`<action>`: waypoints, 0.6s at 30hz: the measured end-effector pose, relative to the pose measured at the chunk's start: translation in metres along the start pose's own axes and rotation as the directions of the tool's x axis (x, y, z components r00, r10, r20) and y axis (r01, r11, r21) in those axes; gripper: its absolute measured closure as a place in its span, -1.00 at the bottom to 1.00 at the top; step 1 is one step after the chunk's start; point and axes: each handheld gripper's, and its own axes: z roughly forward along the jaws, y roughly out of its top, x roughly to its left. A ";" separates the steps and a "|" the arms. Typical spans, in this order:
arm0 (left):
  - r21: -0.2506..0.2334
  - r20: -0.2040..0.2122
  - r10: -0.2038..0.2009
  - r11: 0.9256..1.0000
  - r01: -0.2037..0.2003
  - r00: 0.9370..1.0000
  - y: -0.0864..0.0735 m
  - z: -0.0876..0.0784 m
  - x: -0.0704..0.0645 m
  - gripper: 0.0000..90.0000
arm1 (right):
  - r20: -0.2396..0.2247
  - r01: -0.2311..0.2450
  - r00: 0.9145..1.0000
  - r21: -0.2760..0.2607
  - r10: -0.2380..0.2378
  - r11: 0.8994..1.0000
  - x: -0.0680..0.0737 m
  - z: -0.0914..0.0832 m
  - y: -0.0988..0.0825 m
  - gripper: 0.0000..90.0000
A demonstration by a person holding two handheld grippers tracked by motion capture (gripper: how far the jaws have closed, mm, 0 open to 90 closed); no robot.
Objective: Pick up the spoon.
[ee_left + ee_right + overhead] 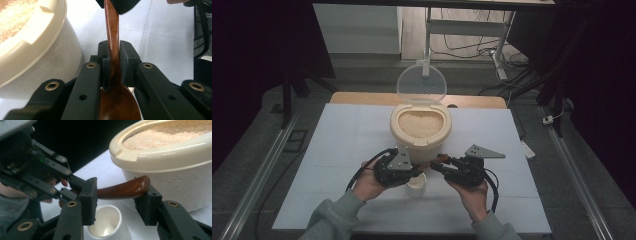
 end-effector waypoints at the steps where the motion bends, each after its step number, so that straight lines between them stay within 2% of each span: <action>1: 0.001 -0.003 0.002 1.000 -0.002 1.000 0.000 0.000 0.000 0.76 | 0.000 -0.005 1.000 -0.005 0.005 1.000 0.000 0.000 0.000 0.27; 5: 0.002 -0.016 0.006 1.000 -0.006 1.000 0.000 -0.001 -0.001 0.76 | -0.001 -0.009 1.000 -0.034 0.009 0.999 0.003 0.001 0.001 0.39; 9: 0.009 -0.021 0.013 1.000 -0.013 1.000 0.001 0.000 -0.002 0.76 | -0.032 -0.029 0.999 -0.058 0.027 0.998 0.003 0.000 0.002 0.54; 13: 0.009 -0.019 0.013 1.000 -0.013 1.000 0.000 -0.001 -0.001 0.77 | -0.081 -0.017 0.997 -0.068 0.012 0.998 0.003 -0.001 0.004 0.66; 18: 0.011 -0.019 0.026 1.000 -0.026 0.999 0.001 -0.002 -0.002 0.77 | -0.158 -0.040 0.987 -0.086 0.025 0.996 0.001 -0.002 0.004 0.81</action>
